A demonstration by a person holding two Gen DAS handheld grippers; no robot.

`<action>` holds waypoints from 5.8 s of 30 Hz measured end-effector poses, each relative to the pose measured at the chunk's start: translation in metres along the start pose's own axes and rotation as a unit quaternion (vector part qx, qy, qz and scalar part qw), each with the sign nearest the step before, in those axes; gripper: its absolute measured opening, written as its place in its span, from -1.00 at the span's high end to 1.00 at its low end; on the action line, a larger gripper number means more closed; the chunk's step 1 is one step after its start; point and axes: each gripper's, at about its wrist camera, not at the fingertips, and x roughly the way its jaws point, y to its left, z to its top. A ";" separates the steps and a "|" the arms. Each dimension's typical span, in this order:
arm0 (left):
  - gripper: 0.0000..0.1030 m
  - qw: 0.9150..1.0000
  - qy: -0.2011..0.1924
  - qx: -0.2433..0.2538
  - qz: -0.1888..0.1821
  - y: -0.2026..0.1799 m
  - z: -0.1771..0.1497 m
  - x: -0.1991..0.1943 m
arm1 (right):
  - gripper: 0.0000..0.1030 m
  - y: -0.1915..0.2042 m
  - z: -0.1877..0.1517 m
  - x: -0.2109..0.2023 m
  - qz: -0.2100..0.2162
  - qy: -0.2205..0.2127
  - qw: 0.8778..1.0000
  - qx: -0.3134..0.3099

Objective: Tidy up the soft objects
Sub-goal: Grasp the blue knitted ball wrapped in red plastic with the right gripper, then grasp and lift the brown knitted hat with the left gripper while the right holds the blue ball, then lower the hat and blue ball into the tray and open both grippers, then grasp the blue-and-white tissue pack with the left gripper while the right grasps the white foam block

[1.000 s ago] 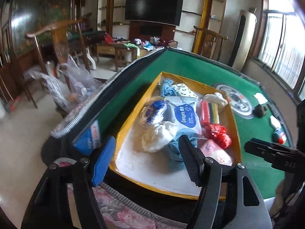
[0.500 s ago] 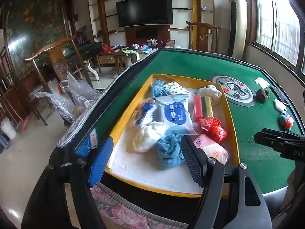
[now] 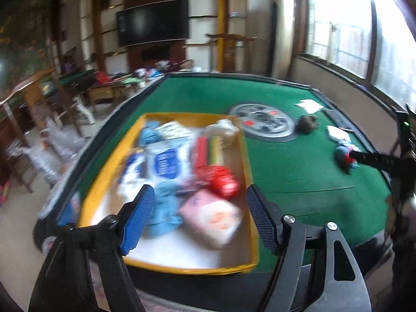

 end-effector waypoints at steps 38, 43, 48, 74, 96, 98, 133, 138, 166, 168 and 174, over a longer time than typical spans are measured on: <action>-0.50 0.971 0.152 0.019 -0.185 -0.219 0.135 0.255 | 0.32 -0.080 0.026 0.043 -0.087 0.031 0.995 0.037; -0.50 0.972 0.141 0.046 -0.181 -0.243 0.143 0.278 | 0.32 -0.085 0.028 0.042 -0.076 0.034 0.996 0.044; -0.52 0.973 0.139 0.098 -0.158 -0.265 0.141 0.297 | 0.32 -0.083 0.028 0.043 -0.077 0.035 0.995 0.043; -0.28 0.975 0.094 -0.039 -0.198 -0.077 0.091 0.105 | 0.32 -0.067 0.026 0.046 -0.115 0.023 0.993 0.007; -0.40 0.984 0.117 -0.125 0.051 0.107 -0.031 0.054 | 0.34 0.026 0.025 0.011 -0.040 0.018 0.998 -0.040; -0.40 0.983 0.110 -0.139 0.037 0.113 -0.033 0.049 | 0.34 0.054 0.022 0.012 -0.005 0.026 0.998 -0.055; -0.42 0.976 0.028 -0.184 0.109 0.161 -0.047 -0.009 | 0.32 0.296 -0.100 0.097 0.061 0.107 0.937 -0.328; -0.42 0.978 0.021 -0.153 0.141 0.149 -0.043 -0.011 | 0.28 0.291 -0.096 0.094 0.052 0.101 0.939 -0.324; -0.51 0.984 0.032 -0.069 0.162 0.087 -0.023 -0.004 | -0.03 0.228 -0.065 0.059 0.096 0.073 0.963 -0.239; -0.51 0.985 0.033 -0.063 0.160 0.081 -0.021 -0.003 | -0.04 0.216 -0.062 0.057 0.094 0.071 0.967 -0.228; -0.51 0.990 0.033 -0.046 0.126 0.060 -0.016 0.000 | -0.04 0.155 -0.047 0.047 0.064 0.060 0.980 -0.180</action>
